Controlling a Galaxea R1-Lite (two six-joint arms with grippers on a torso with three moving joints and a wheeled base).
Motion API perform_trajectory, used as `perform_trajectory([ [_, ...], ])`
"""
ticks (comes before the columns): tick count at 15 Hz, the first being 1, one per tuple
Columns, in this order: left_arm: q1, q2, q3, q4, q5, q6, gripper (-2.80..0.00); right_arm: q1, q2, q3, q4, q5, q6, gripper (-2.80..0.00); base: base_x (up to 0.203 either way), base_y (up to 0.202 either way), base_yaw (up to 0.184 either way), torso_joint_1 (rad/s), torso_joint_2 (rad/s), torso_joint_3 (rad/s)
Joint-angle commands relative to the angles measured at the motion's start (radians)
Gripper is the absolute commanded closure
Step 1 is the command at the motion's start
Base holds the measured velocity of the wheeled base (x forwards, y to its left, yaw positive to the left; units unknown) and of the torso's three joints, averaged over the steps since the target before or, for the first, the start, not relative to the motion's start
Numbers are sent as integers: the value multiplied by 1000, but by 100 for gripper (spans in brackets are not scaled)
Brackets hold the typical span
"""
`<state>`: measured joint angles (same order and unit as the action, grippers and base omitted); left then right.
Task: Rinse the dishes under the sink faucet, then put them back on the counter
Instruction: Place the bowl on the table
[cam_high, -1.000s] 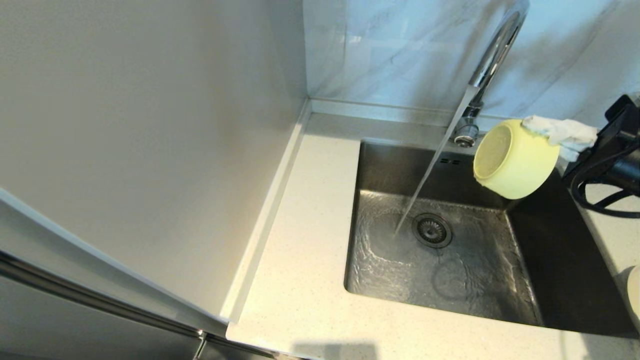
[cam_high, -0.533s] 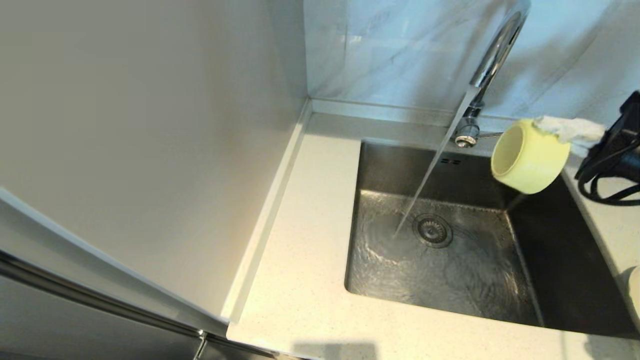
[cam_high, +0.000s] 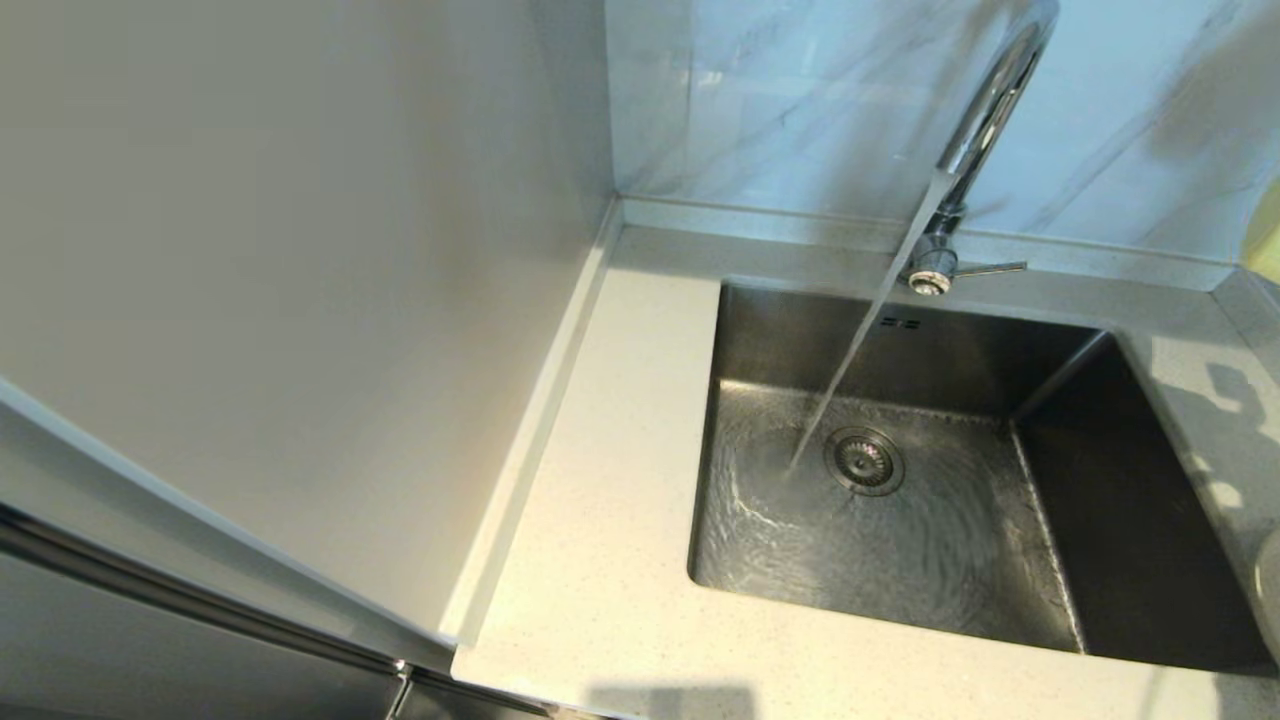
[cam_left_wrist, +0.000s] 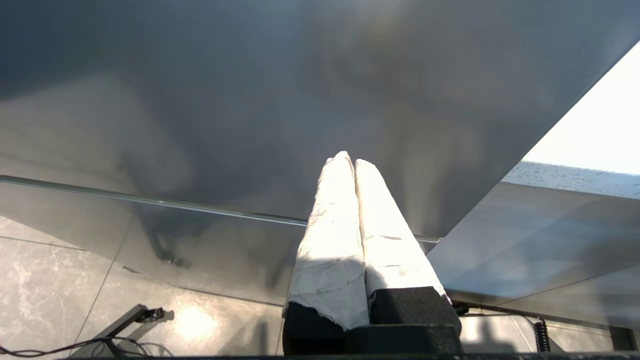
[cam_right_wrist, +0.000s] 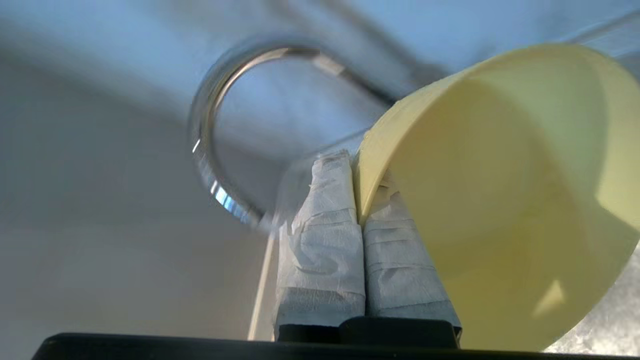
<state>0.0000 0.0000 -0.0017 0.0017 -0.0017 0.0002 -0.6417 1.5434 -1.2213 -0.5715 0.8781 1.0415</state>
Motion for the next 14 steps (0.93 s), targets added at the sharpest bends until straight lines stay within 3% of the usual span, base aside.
perform_trajectory([
  [1, 0, 0, 2, 0, 0, 0, 0, 50, -29, -18, 128, -112, 3, 0, 0, 0, 0, 0, 0, 0],
  [3, 0, 0, 0, 0, 0, 0, 0, 179, -23, -56, 440, -337, -72, 0, 0, 0, 0, 0, 0, 0],
  [4, 0, 0, 0, 0, 0, 0, 0, 234, -16, -65, 544, -441, -196, 0, 0, 0, 0, 0, 0, 0],
  [6, 0, 0, 0, 0, 0, 0, 0, 303, 6, -54, 617, -606, -618, 0, 0, 0, 0, 0, 0, 0],
  [8, 0, 0, 0, 0, 0, 0, 0, 309, 52, -60, 646, -689, -1040, 0, 0, 0, 0, 0, 0, 0],
  [9, 0, 0, 0, -2, 0, 0, 0, 301, 96, -77, 655, -732, -1207, 0, 0, 0, 0, 0, 0, 0],
  [10, 0, 0, 0, 0, 0, 0, 0, 295, 160, -118, 661, -775, -1305, 0, 0, 0, 0, 0, 0, 0],
  [12, 0, 0, 0, 0, 0, 0, 0, 279, 258, -200, 672, -816, -1397, 0, 0, 0, 0, 0, 0, 0],
  [14, 0, 0, 0, 0, 0, 0, 0, 256, 316, -223, 674, -803, -1454, 0, 0, 0, 0, 0, 0, 0],
])
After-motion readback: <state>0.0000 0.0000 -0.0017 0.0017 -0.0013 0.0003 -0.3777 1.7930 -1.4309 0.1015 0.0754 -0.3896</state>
